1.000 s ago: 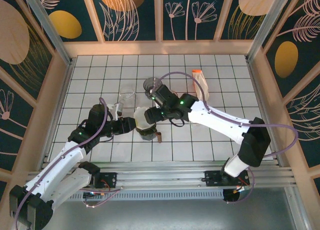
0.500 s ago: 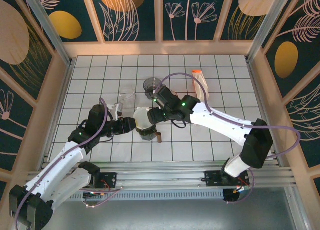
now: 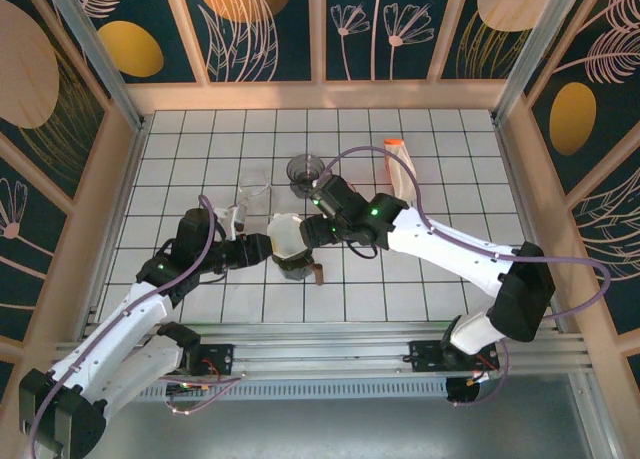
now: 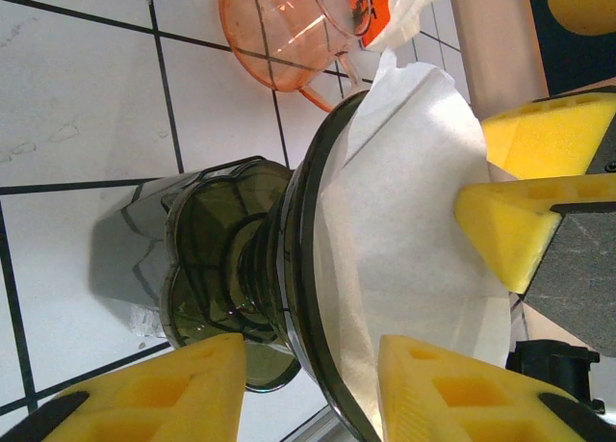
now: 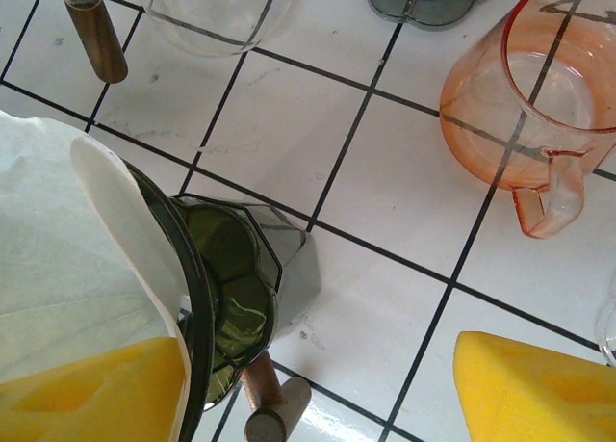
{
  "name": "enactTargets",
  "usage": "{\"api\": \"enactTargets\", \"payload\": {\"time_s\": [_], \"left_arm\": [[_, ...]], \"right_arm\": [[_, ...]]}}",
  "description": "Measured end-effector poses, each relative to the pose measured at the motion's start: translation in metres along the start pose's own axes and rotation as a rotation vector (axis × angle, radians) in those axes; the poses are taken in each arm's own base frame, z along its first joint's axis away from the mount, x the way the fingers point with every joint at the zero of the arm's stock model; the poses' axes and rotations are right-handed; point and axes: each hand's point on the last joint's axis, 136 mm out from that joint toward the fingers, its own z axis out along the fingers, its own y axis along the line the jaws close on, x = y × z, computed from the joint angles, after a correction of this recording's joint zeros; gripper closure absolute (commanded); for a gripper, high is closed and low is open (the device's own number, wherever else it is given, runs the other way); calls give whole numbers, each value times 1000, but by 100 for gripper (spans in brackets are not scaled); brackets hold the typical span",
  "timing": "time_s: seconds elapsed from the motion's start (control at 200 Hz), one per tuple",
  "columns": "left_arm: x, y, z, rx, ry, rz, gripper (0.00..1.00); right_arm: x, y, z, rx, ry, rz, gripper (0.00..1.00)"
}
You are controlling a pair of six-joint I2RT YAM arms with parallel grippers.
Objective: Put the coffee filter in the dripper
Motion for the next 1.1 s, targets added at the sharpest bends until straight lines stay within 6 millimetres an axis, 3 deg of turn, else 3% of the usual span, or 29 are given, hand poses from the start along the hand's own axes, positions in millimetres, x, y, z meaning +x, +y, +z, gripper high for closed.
{"api": "enactTargets", "payload": {"time_s": [0.165, 0.826, 0.886, 0.971, 1.096], "left_arm": [[-1, 0, -1, 0, -6, 0, 41], [-27, -28, -23, 21, -104, 50, 21], [-31, -31, -27, 20, -122, 58, 17], [-37, -34, -32, 13, -154, 63, 3], [-46, -35, -41, -11, -209, 73, 1]], "right_arm": [[-4, 2, -1, -7, -15, 1, 23], [-34, 2, -42, -39, -185, 31, 22], [-33, 0, -46, -40, -202, 35, 22], [-30, -6, -52, -35, -220, 42, 22], [-21, -14, -56, -27, -232, 64, 22]]}}
